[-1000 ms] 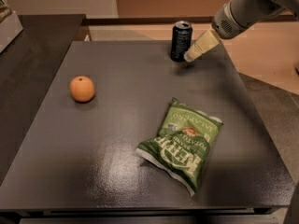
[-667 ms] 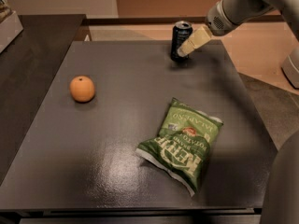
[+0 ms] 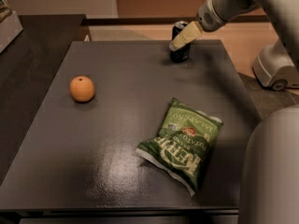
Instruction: Move pepsi can near orange
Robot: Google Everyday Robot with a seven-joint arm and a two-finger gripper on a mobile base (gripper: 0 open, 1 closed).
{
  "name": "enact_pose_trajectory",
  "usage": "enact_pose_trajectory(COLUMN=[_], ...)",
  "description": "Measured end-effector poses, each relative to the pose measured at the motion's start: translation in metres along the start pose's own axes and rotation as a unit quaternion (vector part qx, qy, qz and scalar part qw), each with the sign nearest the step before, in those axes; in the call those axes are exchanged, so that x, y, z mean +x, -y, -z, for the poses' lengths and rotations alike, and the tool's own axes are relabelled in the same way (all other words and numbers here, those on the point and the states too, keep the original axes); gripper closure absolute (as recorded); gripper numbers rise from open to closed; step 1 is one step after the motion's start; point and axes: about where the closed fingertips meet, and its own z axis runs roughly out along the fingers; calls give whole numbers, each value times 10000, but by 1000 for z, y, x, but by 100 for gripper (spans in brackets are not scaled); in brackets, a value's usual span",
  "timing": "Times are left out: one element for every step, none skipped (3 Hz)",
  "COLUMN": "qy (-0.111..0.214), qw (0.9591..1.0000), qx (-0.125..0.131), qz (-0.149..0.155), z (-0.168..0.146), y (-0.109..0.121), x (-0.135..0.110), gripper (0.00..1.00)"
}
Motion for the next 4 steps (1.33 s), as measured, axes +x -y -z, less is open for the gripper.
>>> enact_pose_trajectory(qy=[-35,-27,8,87], qw=[10000,9999,9999,9997], qx=[-5,-45,-70,-202], qz=[-52,-96,-78,77], z=[-9,-12,-9,2], y=[3,3,1,-14], x=[-6,-7,-8,-15], gripper=[17,41,64,88])
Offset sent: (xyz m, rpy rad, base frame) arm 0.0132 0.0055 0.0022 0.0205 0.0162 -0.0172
